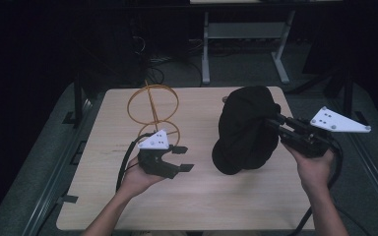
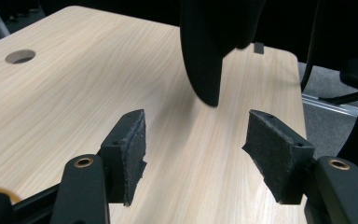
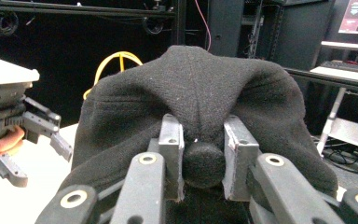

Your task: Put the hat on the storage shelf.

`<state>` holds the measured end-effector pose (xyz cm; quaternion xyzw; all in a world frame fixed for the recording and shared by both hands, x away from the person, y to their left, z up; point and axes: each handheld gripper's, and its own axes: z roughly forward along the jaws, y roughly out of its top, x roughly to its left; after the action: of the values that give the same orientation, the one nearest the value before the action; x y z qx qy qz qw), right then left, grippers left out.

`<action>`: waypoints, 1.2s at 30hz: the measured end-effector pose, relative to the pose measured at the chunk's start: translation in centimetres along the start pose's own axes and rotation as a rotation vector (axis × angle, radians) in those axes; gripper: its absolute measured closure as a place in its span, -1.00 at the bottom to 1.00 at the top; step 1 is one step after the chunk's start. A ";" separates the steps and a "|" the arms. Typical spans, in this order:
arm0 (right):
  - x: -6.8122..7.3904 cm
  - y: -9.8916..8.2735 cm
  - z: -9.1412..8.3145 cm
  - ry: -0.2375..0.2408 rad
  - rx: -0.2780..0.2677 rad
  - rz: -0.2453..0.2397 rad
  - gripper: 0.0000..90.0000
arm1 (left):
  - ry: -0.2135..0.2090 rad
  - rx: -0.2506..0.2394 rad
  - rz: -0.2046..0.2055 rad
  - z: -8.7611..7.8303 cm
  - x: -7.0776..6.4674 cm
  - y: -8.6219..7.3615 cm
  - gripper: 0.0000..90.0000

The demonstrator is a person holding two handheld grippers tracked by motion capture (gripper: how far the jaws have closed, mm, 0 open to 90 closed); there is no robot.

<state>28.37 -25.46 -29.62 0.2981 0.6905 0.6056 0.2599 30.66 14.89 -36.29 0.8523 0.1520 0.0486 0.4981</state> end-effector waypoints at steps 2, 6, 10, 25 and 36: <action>0.0 0.2 0.1 0.003 0.003 0.005 0.61 | 0.004 -0.001 -0.003 -0.1 0.0 -0.3 -0.17; 0.0 1.0 0.8 0.016 0.004 -0.001 0.61 | 0.027 0.016 0.000 -0.6 0.2 -1.3 -0.18; -0.1 1.8 1.4 0.023 0.009 -0.006 0.61 | 0.047 0.025 0.002 -1.0 0.3 -2.2 -0.20; -0.1 4.6 4.2 0.071 0.016 -0.016 0.61 | 0.098 0.040 -0.011 -1.7 0.4 -5.3 -0.33; 0.3 6.3 6.8 0.112 0.029 -0.023 0.61 | 0.111 0.040 -0.003 -1.5 0.2 -6.1 -0.37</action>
<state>33.65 -20.09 -24.28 0.2595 0.7162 0.6081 0.2236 29.17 18.99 -40.84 0.8579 0.1817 0.0918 0.4718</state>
